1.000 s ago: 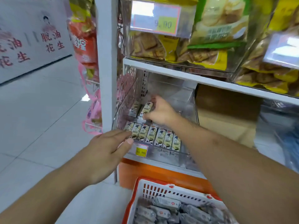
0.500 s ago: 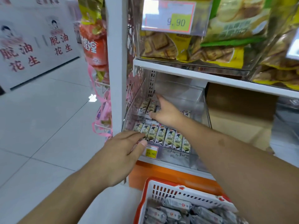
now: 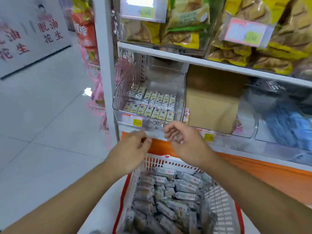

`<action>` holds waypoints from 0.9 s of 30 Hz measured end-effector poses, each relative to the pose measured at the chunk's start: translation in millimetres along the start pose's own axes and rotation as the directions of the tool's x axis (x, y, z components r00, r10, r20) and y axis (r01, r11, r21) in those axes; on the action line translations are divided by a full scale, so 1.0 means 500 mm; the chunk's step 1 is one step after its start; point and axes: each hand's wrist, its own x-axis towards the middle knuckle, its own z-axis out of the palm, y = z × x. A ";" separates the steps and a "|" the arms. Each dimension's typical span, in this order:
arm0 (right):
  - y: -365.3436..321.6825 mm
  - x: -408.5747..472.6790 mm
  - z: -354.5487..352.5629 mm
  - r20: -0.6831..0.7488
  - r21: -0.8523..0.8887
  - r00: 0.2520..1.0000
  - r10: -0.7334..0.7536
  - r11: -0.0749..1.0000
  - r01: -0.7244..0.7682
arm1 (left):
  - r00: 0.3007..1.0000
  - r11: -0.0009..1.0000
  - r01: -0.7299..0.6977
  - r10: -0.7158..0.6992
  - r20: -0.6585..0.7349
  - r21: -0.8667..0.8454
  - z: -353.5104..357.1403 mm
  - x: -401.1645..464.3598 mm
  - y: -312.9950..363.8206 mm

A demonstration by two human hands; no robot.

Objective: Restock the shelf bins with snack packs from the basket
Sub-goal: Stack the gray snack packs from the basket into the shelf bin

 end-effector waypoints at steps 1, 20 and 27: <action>0.027 -0.034 0.012 0.041 -0.035 0.998 0.041 0.999 -0.039 | 0.997 0.999 0.028 -0.030 0.073 0.028 0.039 -0.012 -0.011; 0.399 -0.200 0.259 0.377 -0.448 0.740 0.557 0.809 -0.381 | 0.849 0.912 0.326 -0.398 0.347 0.248 0.310 -0.113 -0.180; 0.350 -0.163 0.210 0.321 -0.263 0.808 0.495 0.866 -0.426 | 0.848 0.892 0.334 -0.425 0.317 0.304 0.297 -0.112 -0.155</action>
